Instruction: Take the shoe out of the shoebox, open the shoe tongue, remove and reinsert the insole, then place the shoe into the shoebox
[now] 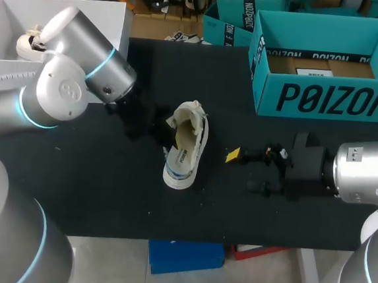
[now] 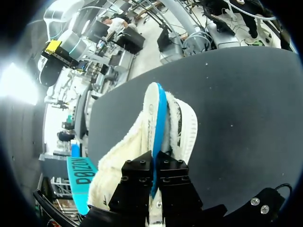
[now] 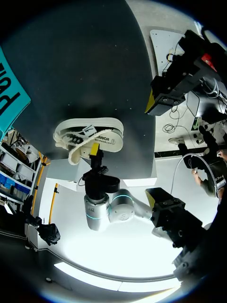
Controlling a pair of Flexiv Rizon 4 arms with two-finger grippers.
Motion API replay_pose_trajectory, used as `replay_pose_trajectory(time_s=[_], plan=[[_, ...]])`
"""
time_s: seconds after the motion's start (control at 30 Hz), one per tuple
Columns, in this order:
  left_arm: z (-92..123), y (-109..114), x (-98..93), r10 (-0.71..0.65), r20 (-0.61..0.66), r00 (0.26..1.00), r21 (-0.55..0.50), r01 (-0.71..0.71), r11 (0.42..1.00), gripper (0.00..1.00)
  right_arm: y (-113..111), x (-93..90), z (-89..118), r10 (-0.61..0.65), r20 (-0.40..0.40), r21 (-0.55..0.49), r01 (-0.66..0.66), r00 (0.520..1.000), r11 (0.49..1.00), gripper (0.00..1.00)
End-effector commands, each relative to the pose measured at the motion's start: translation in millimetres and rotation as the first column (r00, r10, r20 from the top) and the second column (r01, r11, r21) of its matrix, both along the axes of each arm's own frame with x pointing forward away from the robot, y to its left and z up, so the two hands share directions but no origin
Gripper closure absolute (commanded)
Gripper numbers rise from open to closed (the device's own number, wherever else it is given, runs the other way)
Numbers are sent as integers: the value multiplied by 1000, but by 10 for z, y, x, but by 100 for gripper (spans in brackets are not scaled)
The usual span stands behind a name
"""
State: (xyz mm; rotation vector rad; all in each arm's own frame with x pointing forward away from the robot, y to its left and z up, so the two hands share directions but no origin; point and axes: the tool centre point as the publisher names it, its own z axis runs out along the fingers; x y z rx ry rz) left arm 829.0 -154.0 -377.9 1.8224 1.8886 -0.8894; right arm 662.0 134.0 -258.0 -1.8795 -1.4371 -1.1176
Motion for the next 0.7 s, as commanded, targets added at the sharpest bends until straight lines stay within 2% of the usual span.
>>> replay_pose_trajectory(time_s=[0.03, 0.07, 0.1, 0.13, 0.2, 0.23, 0.27, 0.3, 0.5, 0.7], plan=[[10, -45, -5, 2, 6, 1000, -1, -2, 1000, 100, -1, 1, 0, 0, 0, 1, 0, 1000, 1000, 0], [25, -47, -19, 1, 7, 1000, -5, -1, 1000, 92, -1, 1, 0, 0, 0, 1, 0, 1000, 1000, 0], [46, -48, -42, -2, 6, 1000, -11, 2, 1000, 76, -1, 1, 0, 0, 0, 1, 0, 1000, 1000, 0], [67, -46, -69, -8, 6, 1000, -12, 8, 1000, 67, -1, 1, 0, 0, 0, 1, 0, 1000, 1000, 0], [122, -40, -128, -23, 8, 1000, -17, 23, 1000, 62, -1, 1, 0, 0, 0, 1, 0, 1000, 1000, 0], [156, -34, -158, -28, 9, 1000, -19, 28, 999, 55, -1, 1, 0, 0, 0, 1, 0, 1000, 1000, 0], [196, -28, -195, -39, 6, 999, -29, 39, 999, 31, -1, 1, 0, 0, 0, 1, 0, 1000, 1000, 0], [237, -22, -233, -47, 7, 999, -36, 47, 998, 21, -1, 1, 0, 0, 0, 1, 0, 1000, 1000, 0], [371, 25, -428, -77, -10, 997, -63, 76, 995, 30, -1, 1, 0, 0, 0, 1, 0, 1000, 1000, 0], [263, 21, -578, -107, -41, 993, -36, 106, 994, 44, -1, 1, 0, 0, 0, 1, 0, 1000, 1000, 0]])
